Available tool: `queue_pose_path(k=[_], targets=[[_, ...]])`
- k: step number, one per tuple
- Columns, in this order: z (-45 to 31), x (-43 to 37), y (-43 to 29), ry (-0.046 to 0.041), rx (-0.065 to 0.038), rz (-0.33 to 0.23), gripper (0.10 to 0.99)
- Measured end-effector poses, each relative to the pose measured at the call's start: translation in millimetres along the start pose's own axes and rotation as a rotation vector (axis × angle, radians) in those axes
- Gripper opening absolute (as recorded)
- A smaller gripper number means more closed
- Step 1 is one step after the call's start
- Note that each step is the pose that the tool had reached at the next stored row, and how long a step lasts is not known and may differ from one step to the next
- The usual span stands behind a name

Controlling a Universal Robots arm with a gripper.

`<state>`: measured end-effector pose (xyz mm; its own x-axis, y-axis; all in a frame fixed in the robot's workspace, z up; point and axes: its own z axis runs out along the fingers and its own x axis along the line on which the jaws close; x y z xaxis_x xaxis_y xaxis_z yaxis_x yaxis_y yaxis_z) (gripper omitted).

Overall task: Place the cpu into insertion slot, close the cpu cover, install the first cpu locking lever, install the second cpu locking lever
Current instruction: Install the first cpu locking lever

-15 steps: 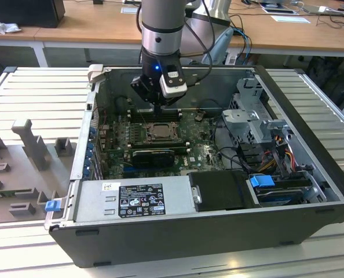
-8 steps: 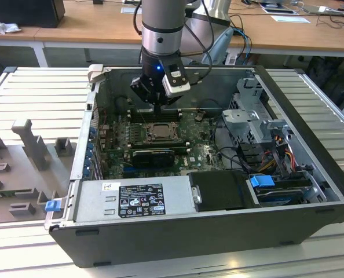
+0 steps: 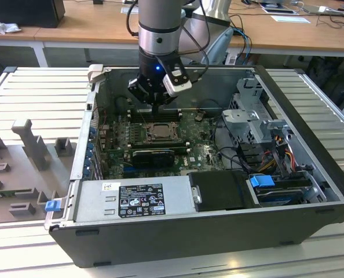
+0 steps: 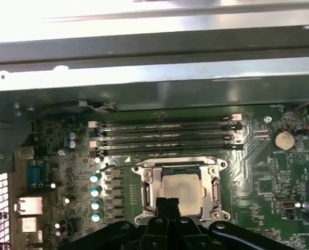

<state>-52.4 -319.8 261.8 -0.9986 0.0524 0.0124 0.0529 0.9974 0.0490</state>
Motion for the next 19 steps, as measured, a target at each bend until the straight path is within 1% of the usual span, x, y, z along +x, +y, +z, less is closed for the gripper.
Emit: queue_pose_path(k=[3,4,5,6,7,8,12,16,17,19], targets=[[0.3,11.2,-0.6,-0.0091,-0.001,0.0,0.106],[0.5,12.6,-0.7,-0.0101,-0.002,-0.002,0.106],[0.7,12.6,-0.7,-0.0103,-0.003,-0.008,0.106],[1.0,12.6,-0.7,-0.0092,-0.004,-0.029,0.106],[1.7,12.8,-0.8,-0.0075,-0.009,-0.059,0.106],[2.2,15.3,-0.9,-0.0068,-0.014,-0.061,0.106],[3.7,34.5,-2.0,-0.007,-0.023,-0.061,0.106],[4.3,51.2,-1.9,-0.007,-0.025,-0.061,0.106],[4.4,53.1,-1.0,-0.0072,-0.025,-0.061,0.106],[4.7,56.8,5.0,-0.007,-0.026,-0.061,0.106]])
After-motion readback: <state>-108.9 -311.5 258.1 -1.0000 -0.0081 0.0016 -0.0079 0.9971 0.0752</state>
